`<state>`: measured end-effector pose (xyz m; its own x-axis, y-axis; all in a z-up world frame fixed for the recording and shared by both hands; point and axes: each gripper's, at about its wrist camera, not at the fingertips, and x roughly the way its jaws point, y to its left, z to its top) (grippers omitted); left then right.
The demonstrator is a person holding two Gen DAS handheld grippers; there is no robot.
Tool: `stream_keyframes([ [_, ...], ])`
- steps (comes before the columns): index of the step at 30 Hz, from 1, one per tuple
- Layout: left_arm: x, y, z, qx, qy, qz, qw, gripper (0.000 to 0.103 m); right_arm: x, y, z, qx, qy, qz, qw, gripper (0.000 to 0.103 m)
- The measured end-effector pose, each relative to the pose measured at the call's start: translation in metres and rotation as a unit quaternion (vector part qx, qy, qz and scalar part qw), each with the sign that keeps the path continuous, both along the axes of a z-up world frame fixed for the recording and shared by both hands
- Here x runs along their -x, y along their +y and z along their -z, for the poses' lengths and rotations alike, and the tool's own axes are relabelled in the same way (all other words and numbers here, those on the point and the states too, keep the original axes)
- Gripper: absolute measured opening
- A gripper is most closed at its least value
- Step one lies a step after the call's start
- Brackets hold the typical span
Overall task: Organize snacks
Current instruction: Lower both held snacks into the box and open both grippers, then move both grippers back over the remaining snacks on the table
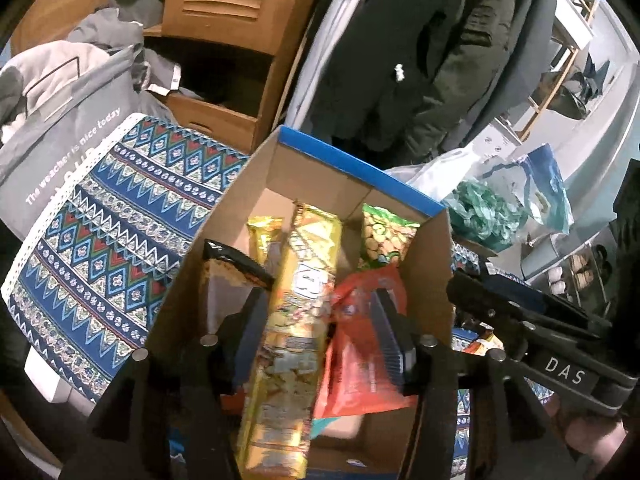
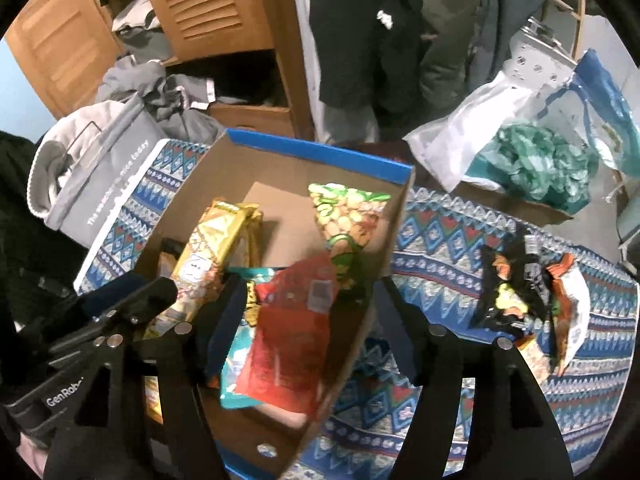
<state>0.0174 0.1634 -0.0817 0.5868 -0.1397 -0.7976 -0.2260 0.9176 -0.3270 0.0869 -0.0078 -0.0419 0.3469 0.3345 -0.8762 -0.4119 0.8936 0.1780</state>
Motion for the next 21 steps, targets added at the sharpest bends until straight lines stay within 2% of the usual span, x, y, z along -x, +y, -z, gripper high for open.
stream_keyframes([
  [10,-0.001,-0.041,-0.013,-0.019,-0.006,0.031,0.9993,0.069,0.001,-0.041,-0.008,0.0,-0.01,0.022,1.0,0.069],
  [13,-0.003,-0.054,-0.014,-0.022,-0.006,0.042,0.9988,0.075,0.003,-0.058,-0.009,-0.002,-0.013,0.037,0.999,0.073],
  [21,-0.01,-0.09,-0.012,-0.017,0.011,0.066,0.9976,0.076,0.006,-0.098,-0.008,-0.002,-0.013,0.064,0.998,0.074],
])
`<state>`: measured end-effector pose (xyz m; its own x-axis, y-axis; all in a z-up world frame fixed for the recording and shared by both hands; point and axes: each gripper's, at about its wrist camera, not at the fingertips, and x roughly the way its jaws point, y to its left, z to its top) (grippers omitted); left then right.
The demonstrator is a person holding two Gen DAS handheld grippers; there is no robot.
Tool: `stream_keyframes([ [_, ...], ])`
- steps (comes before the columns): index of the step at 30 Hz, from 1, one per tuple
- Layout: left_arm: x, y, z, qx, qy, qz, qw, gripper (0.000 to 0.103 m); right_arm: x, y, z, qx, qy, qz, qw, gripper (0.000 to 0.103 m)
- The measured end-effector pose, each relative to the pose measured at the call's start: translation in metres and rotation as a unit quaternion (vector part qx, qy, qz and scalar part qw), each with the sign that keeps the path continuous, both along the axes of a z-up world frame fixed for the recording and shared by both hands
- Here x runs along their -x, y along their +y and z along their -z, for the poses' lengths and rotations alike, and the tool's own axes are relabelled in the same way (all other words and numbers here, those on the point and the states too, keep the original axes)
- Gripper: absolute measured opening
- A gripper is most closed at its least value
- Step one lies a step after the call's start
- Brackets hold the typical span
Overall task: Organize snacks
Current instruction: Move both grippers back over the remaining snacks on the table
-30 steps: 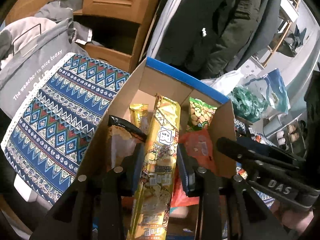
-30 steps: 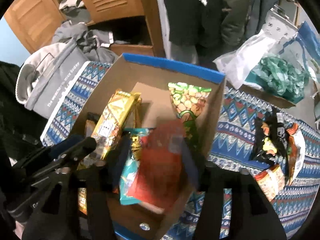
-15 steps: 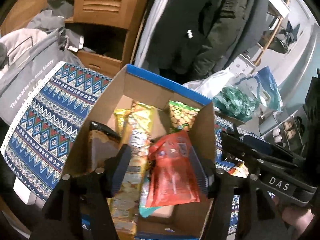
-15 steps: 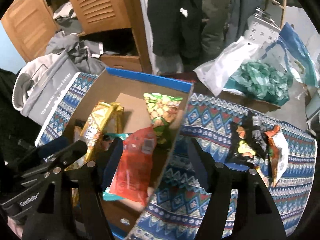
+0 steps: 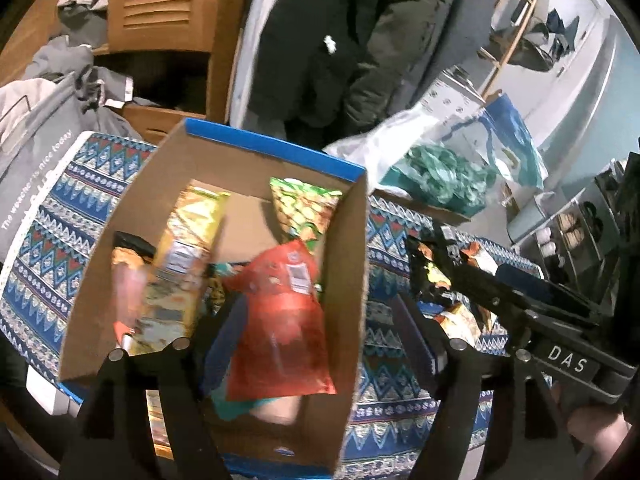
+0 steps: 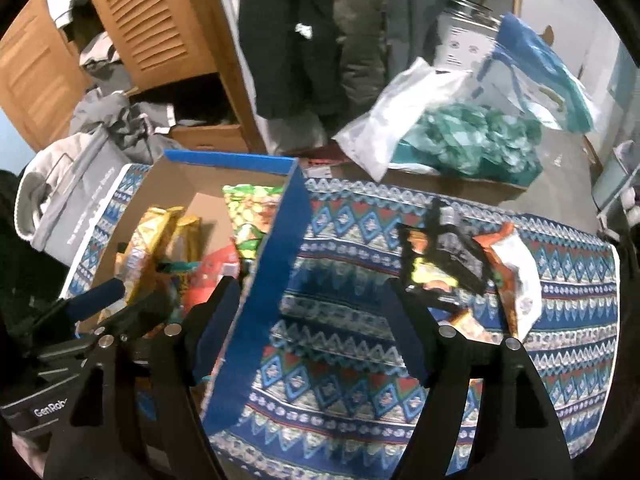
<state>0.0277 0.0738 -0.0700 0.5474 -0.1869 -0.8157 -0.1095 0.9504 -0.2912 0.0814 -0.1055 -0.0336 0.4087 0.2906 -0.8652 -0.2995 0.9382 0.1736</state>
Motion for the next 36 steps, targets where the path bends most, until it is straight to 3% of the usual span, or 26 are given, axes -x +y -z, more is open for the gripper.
stream_keyframes([
  [16,-0.018,-0.071,0.009,0.015,0.047,0.034,0.9982,0.078,0.0,-0.094,0.01,0.038,0.016,0.037,0.998,0.075],
  [23,-0.03,-0.094,0.015,0.01,0.066,0.033,0.9972,0.083,-0.017,-0.142,0.023,0.057,0.047,0.041,0.996,0.075],
  [36,-0.071,-0.145,0.045,0.016,0.127,0.042,0.9908,0.083,-0.07,-0.186,0.069,0.099,0.092,-0.021,0.991,0.075],
])
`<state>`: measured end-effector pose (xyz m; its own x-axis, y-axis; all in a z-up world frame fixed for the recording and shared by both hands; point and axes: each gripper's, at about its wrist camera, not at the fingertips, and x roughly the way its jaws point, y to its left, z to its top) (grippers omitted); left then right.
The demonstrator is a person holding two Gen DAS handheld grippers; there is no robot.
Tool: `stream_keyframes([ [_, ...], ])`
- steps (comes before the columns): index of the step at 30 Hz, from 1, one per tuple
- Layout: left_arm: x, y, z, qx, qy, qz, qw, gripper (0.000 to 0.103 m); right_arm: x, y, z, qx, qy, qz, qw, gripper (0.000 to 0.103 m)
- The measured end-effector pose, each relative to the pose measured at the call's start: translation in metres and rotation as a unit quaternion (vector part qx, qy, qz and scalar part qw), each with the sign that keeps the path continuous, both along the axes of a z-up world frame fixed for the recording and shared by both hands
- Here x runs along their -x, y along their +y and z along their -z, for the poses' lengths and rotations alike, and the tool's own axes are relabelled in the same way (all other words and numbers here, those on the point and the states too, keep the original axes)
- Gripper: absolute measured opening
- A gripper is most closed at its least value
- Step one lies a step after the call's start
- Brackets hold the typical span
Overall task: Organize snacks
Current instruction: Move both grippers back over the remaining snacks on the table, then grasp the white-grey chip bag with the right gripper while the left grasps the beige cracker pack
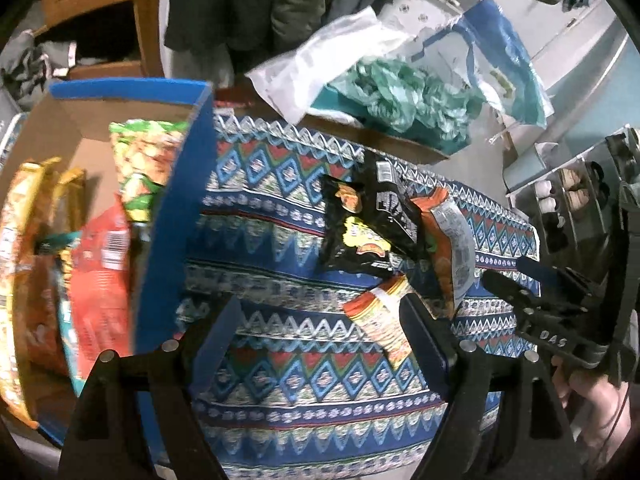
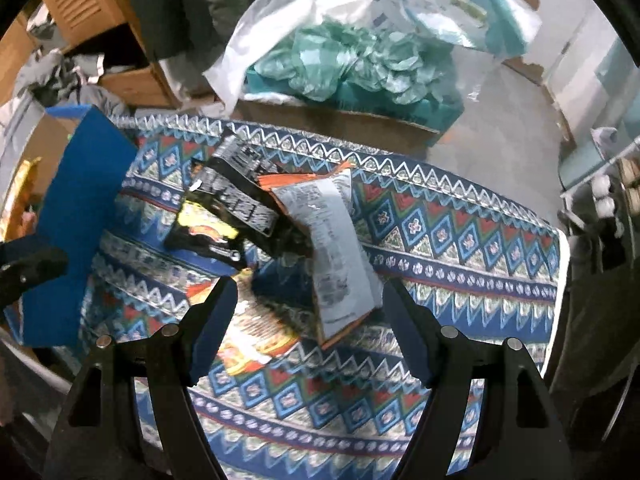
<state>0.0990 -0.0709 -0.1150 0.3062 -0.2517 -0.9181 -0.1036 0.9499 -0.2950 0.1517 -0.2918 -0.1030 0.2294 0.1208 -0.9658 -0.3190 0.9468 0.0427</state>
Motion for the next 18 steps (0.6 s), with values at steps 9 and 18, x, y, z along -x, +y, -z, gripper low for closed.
stream_keyframes([
  [9,-0.018,-0.036,0.042,0.015,0.045,-0.009,0.9988,0.083,-0.028,-0.008,0.043,-0.016,0.023,0.0,1.0,0.075],
  [18,-0.022,-0.04,0.066,0.031,0.073,-0.047,0.9958,0.083,-0.04,-0.01,0.074,-0.001,0.029,-0.002,1.0,0.075],
])
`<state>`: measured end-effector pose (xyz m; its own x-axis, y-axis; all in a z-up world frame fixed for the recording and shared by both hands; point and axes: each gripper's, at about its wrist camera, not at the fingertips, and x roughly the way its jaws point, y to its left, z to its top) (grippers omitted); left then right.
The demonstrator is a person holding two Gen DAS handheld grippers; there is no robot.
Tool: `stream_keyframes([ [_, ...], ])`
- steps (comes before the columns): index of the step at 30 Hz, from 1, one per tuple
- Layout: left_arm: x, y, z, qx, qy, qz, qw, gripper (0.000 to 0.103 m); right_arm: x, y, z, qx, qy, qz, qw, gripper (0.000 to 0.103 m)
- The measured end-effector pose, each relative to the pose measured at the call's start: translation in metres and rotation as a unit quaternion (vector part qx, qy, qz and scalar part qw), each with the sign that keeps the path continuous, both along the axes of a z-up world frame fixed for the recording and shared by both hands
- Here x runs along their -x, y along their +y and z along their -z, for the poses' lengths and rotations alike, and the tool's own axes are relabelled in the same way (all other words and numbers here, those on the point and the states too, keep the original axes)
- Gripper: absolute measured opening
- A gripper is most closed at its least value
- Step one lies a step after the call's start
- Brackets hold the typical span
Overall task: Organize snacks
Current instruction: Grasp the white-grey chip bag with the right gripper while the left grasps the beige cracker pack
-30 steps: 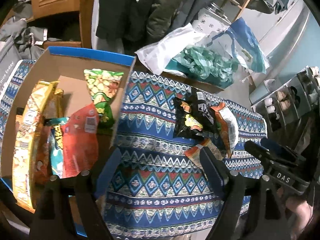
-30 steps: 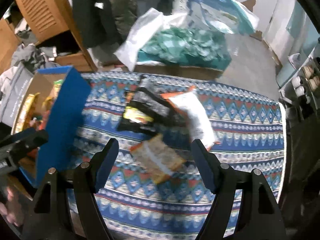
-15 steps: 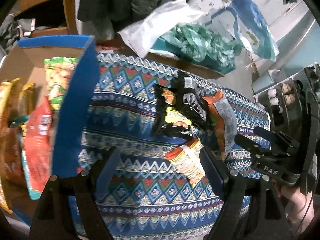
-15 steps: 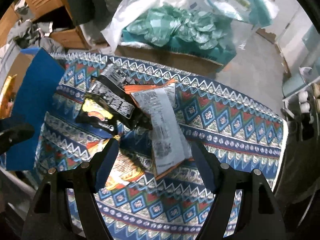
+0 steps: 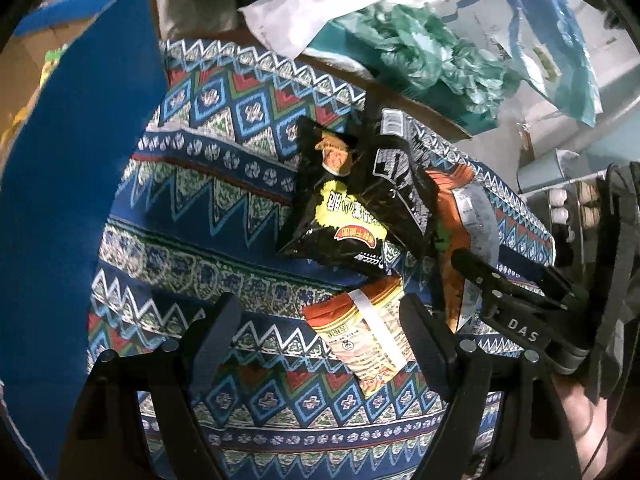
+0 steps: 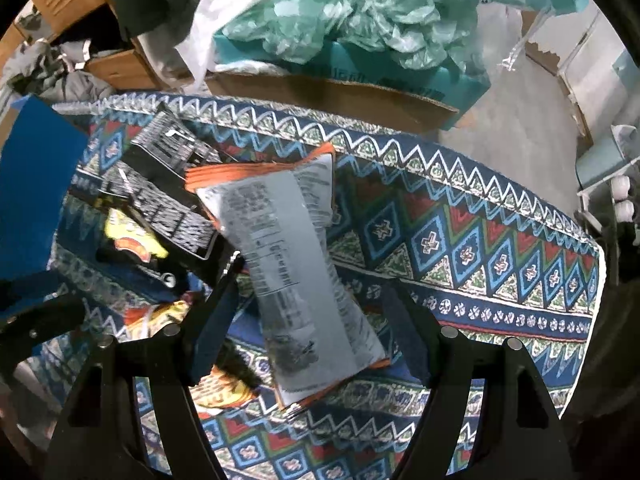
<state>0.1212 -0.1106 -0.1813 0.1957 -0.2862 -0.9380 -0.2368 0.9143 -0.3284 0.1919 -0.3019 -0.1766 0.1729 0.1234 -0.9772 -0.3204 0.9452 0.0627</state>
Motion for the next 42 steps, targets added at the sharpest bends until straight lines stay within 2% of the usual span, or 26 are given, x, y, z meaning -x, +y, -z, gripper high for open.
stream_keyframes([
  [2,0.001,0.0,0.004,0.004,0.007,-0.005,1.0,0.083,0.0,0.0,0.006,0.001,0.004,-0.001,1.0,0.074],
  [5,0.004,-0.003,0.01,0.01,0.015,-0.004,0.9998,0.083,0.003,0.003,0.017,0.005,0.02,-0.003,1.0,0.056],
  [8,0.007,-0.006,0.012,0.006,0.015,0.001,0.9999,0.083,0.013,0.008,0.023,0.021,0.026,-0.004,0.999,0.049],
  [14,0.016,-0.002,0.013,0.003,0.02,0.007,0.9998,0.083,0.043,0.016,0.024,0.026,0.036,0.008,0.999,0.046],
  [20,0.028,0.002,0.013,0.0,0.02,0.017,0.9997,0.083,0.078,0.012,0.025,0.002,0.059,0.056,0.997,0.044],
  [23,0.03,0.0,0.012,-0.003,0.015,0.025,0.9996,0.083,0.09,0.007,0.02,0.012,0.05,0.07,0.996,0.044],
  [28,0.034,-0.013,0.012,-0.002,0.011,0.038,0.9992,0.088,0.105,-0.015,0.016,0.025,0.041,0.086,0.995,0.044],
  [37,0.029,-0.051,0.021,0.008,0.019,0.052,0.9984,0.088,0.113,-0.068,0.017,0.051,0.038,0.089,0.994,0.042],
  [42,0.026,-0.063,0.025,0.006,0.017,0.056,0.9983,0.088,0.118,-0.079,0.02,0.052,0.035,0.09,0.994,0.041],
])
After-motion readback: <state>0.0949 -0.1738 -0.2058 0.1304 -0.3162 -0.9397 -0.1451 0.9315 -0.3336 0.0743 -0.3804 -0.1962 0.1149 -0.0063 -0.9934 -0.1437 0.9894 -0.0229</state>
